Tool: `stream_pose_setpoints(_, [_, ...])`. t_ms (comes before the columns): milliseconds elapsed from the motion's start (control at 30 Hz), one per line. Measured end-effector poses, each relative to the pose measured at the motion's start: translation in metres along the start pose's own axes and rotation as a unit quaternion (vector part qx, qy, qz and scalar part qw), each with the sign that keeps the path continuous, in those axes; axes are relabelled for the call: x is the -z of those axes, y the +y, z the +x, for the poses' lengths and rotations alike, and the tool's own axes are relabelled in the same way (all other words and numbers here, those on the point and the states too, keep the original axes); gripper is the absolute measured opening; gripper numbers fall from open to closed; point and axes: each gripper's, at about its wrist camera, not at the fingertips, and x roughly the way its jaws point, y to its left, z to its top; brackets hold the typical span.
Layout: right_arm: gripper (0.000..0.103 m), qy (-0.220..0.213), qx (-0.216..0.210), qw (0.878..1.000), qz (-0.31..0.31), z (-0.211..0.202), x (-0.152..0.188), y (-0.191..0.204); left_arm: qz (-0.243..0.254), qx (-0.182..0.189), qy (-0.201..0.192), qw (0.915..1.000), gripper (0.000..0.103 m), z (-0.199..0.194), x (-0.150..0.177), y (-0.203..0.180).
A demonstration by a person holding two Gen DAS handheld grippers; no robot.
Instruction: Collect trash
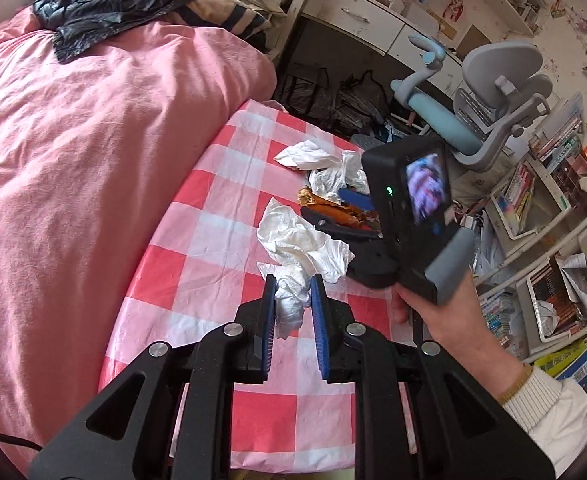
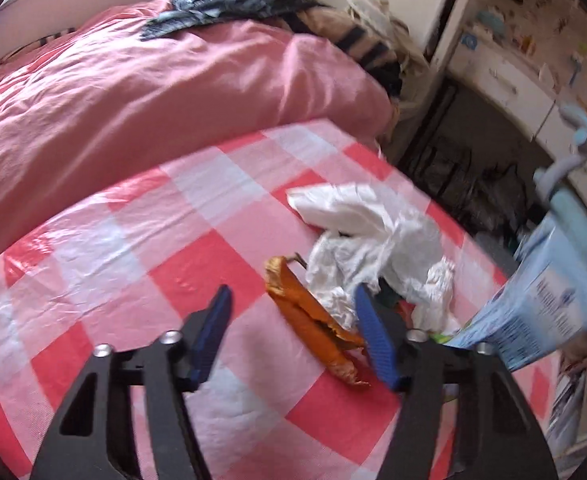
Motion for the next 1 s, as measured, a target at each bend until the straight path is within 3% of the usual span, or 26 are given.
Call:
stream_pose_setpoints(100, [0.033, 0.005, -0.018, 0.999, 0.033, -0.001, 0.004, -0.007, -0.001, 0.004, 0.003, 1.0000, 0.015, 0.001, 0.000, 0.000])
stream_pose_setpoints(267, [0.021, 0.020, -0.028, 0.999, 0.022, -0.023, 0.026, 0.010, 0.003, 0.006, 0.007, 1.0000, 0.016, 0.003, 0.001, -0.001])
stream_pose_setpoints(400, [0.018, 0.028, -0.051, 0.998, 0.015, -0.045, 0.049, 0.021, 0.009, 0.006, 0.011, 0.9999, 0.015, 0.005, 0.005, -0.004])
stream_pose_setpoints(533, [0.018, 0.030, -0.101, 0.993, 0.048, -0.073, 0.074, 0.019, 0.015, 0.006, 0.013, 0.9998, 0.016, 0.004, 0.010, -0.006])
stream_pose_setpoints(733, [0.018, 0.045, -0.096, 0.992, 0.074, -0.086, 0.105, 0.019, 0.030, 0.000, 0.022, 0.9993, 0.016, 0.012, 0.011, -0.013])
stream_pose_setpoints(900, [0.018, -0.025, -0.097, 0.984, 0.148, -0.125, 0.107, 0.002, 0.052, -0.009, 0.017, 0.9985, 0.015, 0.016, 0.013, -0.021])
stream_pose_setpoints(1000, [0.018, -0.083, -0.107, 0.971, 0.199, -0.153, 0.113, -0.009, 0.068, -0.023, 0.006, 0.9974, 0.015, 0.017, 0.014, -0.028])
